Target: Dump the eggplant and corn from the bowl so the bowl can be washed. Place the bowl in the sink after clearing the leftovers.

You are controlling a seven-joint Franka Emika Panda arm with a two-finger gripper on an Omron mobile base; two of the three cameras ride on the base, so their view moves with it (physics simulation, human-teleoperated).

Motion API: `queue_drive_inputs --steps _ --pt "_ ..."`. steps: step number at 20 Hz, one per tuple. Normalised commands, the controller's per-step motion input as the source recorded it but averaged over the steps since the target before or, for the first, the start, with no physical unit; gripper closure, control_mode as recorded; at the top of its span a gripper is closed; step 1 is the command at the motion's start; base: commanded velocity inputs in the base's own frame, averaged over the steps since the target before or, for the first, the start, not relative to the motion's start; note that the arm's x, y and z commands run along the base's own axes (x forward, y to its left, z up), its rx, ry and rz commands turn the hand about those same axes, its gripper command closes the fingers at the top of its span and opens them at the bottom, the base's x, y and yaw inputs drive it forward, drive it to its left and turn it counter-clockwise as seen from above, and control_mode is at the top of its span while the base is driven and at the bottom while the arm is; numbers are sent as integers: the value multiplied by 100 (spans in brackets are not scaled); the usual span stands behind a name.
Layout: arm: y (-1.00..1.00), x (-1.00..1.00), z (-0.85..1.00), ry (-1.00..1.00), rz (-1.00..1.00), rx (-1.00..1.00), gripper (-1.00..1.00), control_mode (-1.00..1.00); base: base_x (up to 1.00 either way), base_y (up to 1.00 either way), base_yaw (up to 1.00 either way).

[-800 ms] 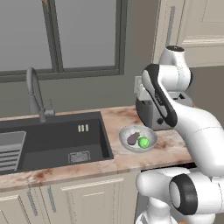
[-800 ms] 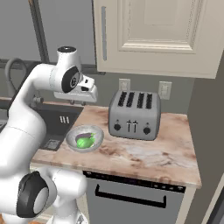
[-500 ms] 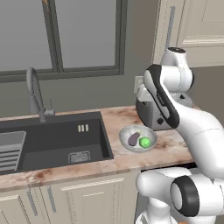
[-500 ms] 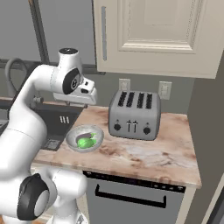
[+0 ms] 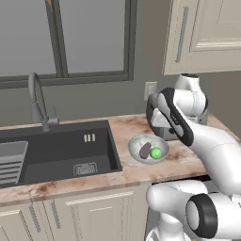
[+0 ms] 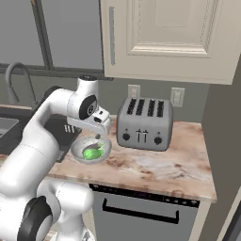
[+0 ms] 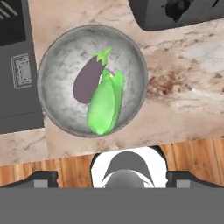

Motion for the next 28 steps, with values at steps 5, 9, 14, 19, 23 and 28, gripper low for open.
queue_drive_inputs --steps 5,9,14,19,23,28 --pt "-33 0 -84 18 -20 1 -100 -100 0 0 0" --pt "-26 10 -24 3 -7 1 -100 -100 0 0 0" --pt "-4 20 -9 0 -1 0 -100 -100 0 0 0" --pt "0 11 -36 0 -2 0 -100 -100 0 0 0" --pt "0 22 -46 0 -3 0 -100 -100 0 0 0" --pt "0 22 -32 0 -2 0 -100 -100 0 0 0"
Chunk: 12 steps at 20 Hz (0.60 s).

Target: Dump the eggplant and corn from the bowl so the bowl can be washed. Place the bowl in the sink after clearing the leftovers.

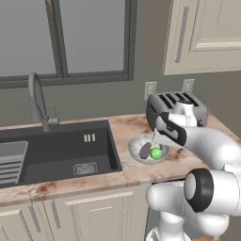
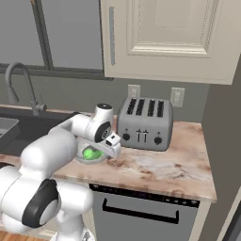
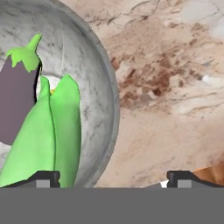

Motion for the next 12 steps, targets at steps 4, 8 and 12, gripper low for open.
queue_drive_inputs --steps 4,8,12 --pt "0 13 -24 -1 -1 0 -100 -100 0 0 0" --pt "0 14 -26 0 -1 0 -100 -100 0 0 0" --pt "0 17 -36 0 -2 0 -100 -100 0 0 0"
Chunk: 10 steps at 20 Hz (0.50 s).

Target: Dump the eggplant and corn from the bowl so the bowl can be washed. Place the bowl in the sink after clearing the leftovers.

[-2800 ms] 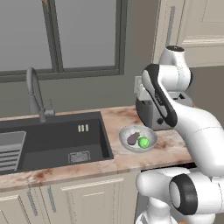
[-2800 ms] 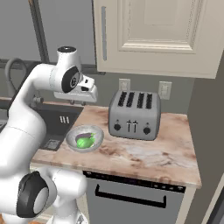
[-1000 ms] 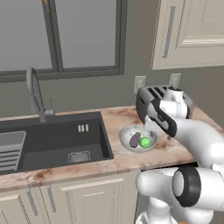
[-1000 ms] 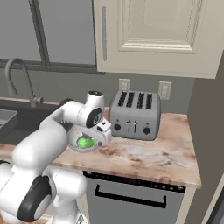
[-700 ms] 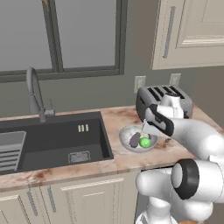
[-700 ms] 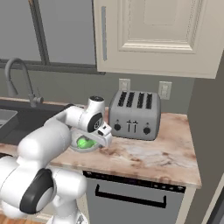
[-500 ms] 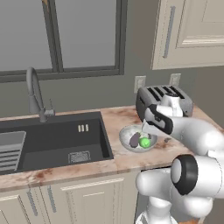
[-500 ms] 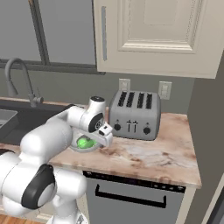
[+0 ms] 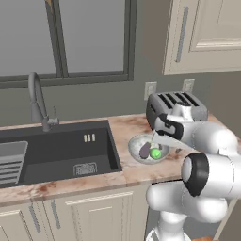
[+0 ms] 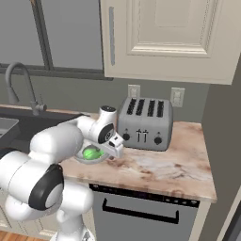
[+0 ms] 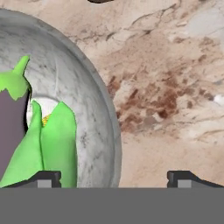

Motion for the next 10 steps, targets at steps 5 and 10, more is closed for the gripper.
queue_drive_inputs --steps 5,10 --pt "0 12 -33 0 -2 0 -100 -100 0 0 0" --pt "0 3 -32 0 -1 0 -100 -100 0 0 0"
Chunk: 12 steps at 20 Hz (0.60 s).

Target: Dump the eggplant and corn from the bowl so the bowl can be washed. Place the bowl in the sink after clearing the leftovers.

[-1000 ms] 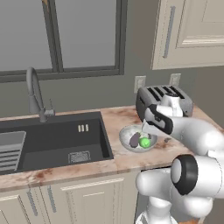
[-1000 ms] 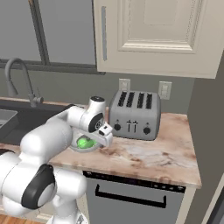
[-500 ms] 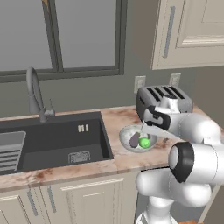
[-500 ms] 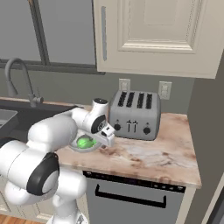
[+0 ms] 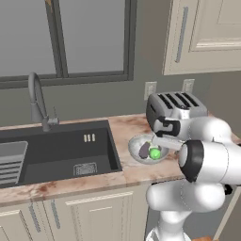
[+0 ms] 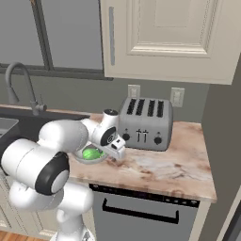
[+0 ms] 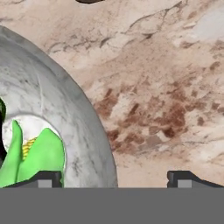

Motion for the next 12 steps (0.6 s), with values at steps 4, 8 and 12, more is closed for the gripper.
queue_drive_inputs --steps 4,8,12 --pt "0 0 -33 0 -1 0 100 -100 0 0 0" --pt "0 1 -19 0 0 0 100 -100 0 0 0" --pt "0 0 0 0 0 0 100 -100 0 0 0"
